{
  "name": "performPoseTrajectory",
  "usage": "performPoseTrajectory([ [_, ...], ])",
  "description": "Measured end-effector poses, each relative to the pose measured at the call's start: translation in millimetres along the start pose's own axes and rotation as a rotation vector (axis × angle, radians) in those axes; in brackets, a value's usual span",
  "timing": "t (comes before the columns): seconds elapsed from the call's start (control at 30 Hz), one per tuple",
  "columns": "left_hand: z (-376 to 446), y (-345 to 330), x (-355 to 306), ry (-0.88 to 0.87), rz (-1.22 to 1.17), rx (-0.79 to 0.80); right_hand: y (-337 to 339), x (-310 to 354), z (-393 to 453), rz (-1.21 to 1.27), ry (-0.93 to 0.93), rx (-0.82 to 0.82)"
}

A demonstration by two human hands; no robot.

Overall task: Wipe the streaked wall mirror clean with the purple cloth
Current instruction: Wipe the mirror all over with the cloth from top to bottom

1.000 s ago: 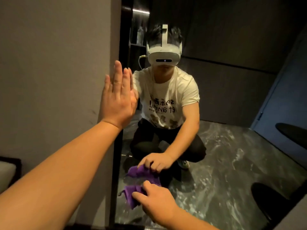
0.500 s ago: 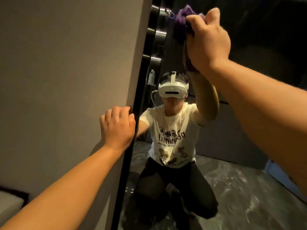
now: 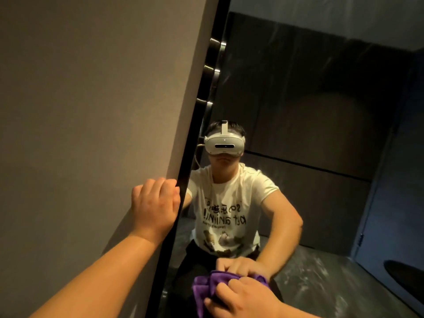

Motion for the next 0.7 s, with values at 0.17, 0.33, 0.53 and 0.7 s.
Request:
performPoseTrajectory([
  [0.17, 8.8, 2.3, -4.2, -0.022, 0.034, 0.135, 31.4, 22.5, 61.8, -0.753, 0.054, 0.272],
  [0.33, 79.3, 8.2, -22.5, 0.178, -0.004, 0.206, 206.0, 58.2, 246.0, -1.274, -0.106, -0.199],
  [0.53, 251.6, -14.3, -63.6, 0.439, -0.073, 0.085, 347.4, 97.3, 319.8, -1.444, -0.183, -0.391],
  [0.7, 351.5, -33.9, -68.0, 0.335, -0.066, 0.115, 514.0, 160.2, 268.6, -1.49, -0.558, -1.086],
])
Point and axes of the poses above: each hand's wrist, its own z-axis towards the middle knuckle, its own y-axis out of the back of the hand, x = y × z, the point moved 5 cm from there along z, towards the middle knuckle, and after that the axes turned 15 degrees about -x, right-handed, at the moved point
